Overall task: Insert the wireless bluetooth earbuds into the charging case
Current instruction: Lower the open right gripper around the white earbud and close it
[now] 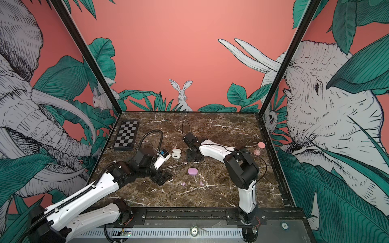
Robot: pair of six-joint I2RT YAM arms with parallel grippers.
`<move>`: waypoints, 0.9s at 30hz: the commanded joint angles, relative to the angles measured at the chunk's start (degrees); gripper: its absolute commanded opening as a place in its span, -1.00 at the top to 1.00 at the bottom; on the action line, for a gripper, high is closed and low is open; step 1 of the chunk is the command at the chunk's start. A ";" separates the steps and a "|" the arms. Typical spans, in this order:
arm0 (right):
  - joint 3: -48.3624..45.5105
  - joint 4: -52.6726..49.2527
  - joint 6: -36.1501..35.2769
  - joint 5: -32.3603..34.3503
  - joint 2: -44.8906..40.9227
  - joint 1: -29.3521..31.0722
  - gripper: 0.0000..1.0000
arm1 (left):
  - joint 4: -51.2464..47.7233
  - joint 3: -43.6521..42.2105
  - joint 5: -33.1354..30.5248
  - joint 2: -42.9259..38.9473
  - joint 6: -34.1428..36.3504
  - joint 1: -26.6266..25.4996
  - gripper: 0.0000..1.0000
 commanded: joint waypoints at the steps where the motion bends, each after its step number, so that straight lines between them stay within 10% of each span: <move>1: 0.70 0.18 0.37 -0.21 0.88 -0.38 0.11 | -0.06 -0.55 -0.20 -0.35 0.63 -0.37 -0.98; 27: -1.15 0.11 2.85 0.50 -1.52 -0.35 0.11 | -0.56 -0.20 0.35 1.15 0.11 -0.55 -0.98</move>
